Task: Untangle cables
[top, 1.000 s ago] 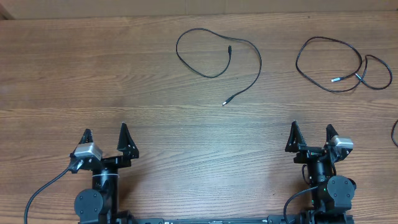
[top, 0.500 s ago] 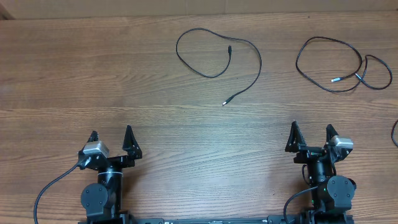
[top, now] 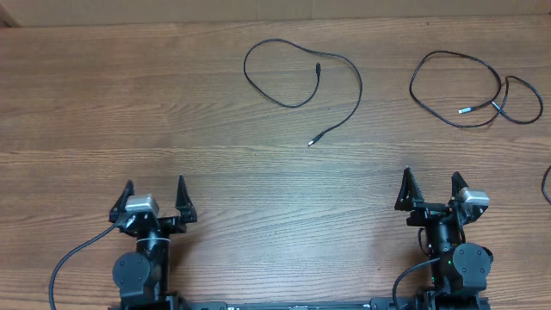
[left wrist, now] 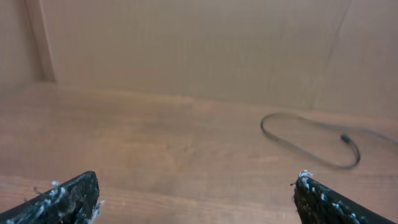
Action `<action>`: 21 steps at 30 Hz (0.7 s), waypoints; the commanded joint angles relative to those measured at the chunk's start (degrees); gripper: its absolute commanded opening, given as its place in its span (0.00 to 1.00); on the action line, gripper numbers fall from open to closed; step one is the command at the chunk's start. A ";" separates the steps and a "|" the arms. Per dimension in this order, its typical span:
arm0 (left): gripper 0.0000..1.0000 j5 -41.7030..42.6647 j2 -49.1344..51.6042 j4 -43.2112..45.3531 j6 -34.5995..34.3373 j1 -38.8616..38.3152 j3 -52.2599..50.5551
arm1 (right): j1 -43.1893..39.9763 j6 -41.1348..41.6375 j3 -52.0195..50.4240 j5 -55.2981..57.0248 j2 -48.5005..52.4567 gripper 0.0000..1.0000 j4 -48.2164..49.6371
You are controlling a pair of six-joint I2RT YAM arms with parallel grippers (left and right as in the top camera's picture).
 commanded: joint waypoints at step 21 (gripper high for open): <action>1.00 0.00 0.63 -1.84 1.95 -0.39 -0.31 | -0.20 -1.09 -0.61 -0.13 -0.44 1.00 0.33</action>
